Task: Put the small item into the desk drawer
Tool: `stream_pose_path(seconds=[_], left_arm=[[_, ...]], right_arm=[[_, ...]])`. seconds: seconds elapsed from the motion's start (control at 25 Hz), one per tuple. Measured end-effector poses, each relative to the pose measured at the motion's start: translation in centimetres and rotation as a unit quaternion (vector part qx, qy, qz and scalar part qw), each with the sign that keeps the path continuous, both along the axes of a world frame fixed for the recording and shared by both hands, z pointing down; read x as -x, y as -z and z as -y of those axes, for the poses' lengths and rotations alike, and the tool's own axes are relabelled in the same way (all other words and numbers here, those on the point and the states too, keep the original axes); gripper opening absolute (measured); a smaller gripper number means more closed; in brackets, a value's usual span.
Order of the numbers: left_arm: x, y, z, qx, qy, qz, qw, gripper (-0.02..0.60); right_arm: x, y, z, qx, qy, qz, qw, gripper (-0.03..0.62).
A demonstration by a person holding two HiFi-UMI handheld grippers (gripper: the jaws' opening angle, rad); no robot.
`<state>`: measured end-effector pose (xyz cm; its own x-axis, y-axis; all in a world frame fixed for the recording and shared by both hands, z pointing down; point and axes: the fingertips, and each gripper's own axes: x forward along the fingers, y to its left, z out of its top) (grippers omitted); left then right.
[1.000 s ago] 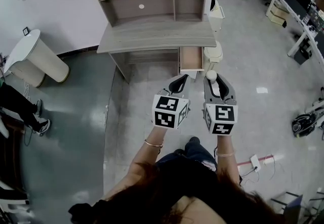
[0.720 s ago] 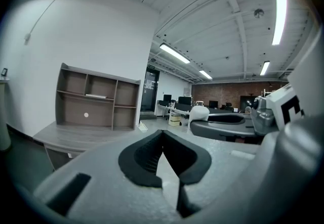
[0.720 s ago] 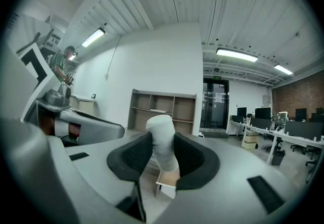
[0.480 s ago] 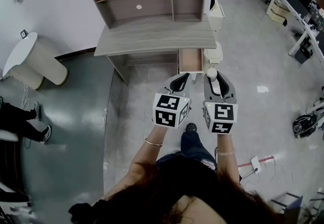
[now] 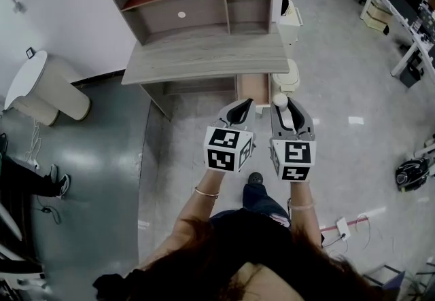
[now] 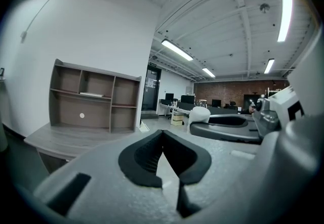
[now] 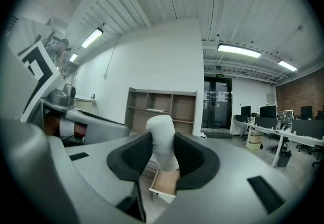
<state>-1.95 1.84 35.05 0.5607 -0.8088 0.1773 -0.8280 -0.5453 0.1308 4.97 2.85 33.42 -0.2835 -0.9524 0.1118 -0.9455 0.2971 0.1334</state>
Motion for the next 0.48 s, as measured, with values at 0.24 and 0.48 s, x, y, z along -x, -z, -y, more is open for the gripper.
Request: stream_pose_path(seconds=[0.24, 0.48], left_arm=[[-1.5, -0.1, 3.4, 0.0, 0.001, 0.004, 1.0, 0.015], [-3.1, -0.1, 6.6, 0.003, 0.003, 0.011, 0.9999, 0.015]], right_arm=[[-0.9, 0.0, 3.3, -0.003, 0.007, 0.005, 1.0, 0.124], [-2.1, -0.5, 6.5, 0.007, 0.016, 0.005, 1.0, 0.124]])
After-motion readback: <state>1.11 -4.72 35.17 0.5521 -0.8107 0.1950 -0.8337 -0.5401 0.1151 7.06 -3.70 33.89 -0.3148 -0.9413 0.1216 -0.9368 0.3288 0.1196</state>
